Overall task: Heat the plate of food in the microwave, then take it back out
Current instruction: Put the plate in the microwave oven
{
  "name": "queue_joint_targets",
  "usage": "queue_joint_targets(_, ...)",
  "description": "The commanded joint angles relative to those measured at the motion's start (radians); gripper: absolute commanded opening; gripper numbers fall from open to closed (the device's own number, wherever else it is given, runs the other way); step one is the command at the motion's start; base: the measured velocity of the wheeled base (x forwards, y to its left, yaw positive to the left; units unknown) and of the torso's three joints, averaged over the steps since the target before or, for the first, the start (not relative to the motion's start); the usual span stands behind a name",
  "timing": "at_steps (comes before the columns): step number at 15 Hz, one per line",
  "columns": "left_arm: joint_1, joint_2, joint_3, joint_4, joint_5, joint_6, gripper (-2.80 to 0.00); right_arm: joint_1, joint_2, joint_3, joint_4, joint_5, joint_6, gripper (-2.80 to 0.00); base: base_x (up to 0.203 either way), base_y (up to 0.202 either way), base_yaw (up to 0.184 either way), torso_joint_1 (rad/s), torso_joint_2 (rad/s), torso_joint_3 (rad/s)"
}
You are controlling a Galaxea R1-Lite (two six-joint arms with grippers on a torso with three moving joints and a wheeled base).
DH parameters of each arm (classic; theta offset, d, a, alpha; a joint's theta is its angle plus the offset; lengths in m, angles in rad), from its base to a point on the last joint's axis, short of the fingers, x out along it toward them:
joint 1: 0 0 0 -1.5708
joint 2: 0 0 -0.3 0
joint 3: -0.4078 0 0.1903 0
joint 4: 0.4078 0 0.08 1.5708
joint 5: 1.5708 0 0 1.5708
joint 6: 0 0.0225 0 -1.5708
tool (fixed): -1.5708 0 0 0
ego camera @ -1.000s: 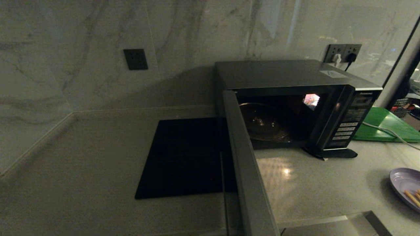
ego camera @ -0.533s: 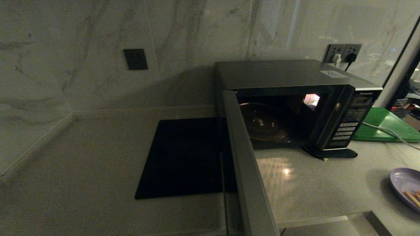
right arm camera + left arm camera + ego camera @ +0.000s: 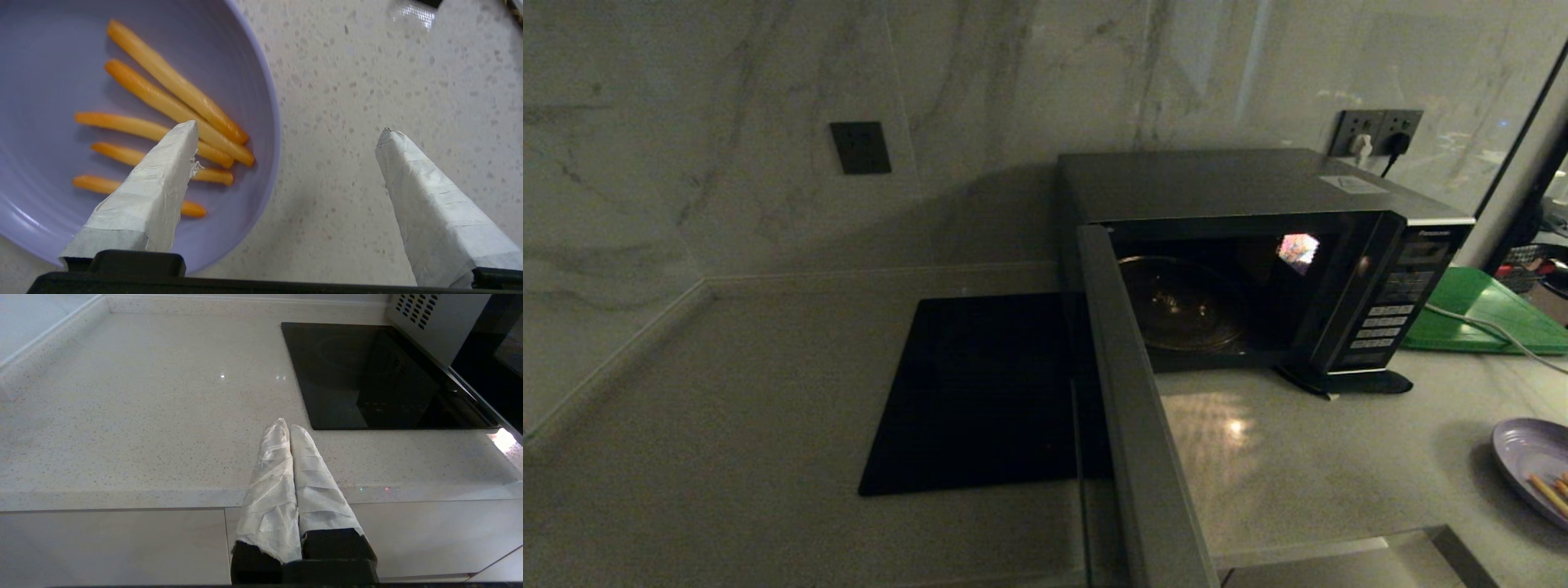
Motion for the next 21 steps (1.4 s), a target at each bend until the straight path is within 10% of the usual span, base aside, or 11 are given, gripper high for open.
queue_joint_targets(1, 0.0, 0.0, 0.0, 0.0, 0.0, -0.001, -2.8, -0.001, 0.015, -0.015, 0.003, -0.001, 0.004, 0.0, 0.0, 0.0, 0.0, 0.0, 0.0, 0.0)
queue_joint_targets(21, 0.0, 0.0, 0.0, 0.0, 0.001, -0.001, -2.8, 0.013, 0.062, -0.012, -0.057, -0.06, 0.022, 0.0, 0.0, 0.0, 0.0, 0.0, 0.0, 0.0)
